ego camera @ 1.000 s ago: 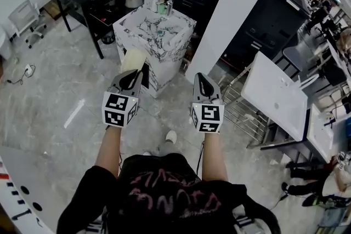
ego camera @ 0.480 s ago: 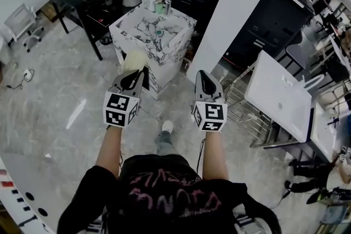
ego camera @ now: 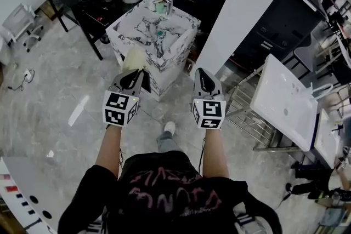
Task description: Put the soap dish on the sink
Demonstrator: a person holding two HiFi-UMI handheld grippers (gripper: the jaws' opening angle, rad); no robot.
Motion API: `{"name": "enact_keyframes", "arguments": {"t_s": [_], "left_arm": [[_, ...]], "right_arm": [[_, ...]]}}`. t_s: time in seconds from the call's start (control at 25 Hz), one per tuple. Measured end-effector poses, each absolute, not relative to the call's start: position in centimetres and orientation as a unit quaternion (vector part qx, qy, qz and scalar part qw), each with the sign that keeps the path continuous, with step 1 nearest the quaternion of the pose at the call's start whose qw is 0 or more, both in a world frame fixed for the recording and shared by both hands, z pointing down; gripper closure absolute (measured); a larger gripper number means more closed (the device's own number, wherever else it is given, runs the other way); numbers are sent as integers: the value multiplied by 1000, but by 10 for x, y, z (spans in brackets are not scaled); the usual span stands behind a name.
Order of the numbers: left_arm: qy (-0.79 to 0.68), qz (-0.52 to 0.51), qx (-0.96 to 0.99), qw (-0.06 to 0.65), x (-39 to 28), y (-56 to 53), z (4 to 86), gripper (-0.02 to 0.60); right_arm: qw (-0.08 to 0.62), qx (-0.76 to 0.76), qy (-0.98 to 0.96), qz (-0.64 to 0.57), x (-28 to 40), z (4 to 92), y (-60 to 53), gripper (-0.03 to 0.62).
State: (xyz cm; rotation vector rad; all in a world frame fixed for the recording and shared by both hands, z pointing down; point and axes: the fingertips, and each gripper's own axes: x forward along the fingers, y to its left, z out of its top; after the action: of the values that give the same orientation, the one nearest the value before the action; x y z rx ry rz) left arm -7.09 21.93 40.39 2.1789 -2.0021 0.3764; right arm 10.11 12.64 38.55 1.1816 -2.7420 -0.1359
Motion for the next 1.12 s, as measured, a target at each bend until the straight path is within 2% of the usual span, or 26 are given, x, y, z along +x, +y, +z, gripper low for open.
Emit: {"name": "enact_keyframes", "arguments": {"t_s": [0.72,1.12], "left_arm": [[-659,150,729,105,-97,42,421,557],[-673,149,718,97,-100,-12,408,557]], "right_arm": [[78,389,-918,-19,68,397,-53,579],[62,380,-923,-20,62,380,-113,580]]}}
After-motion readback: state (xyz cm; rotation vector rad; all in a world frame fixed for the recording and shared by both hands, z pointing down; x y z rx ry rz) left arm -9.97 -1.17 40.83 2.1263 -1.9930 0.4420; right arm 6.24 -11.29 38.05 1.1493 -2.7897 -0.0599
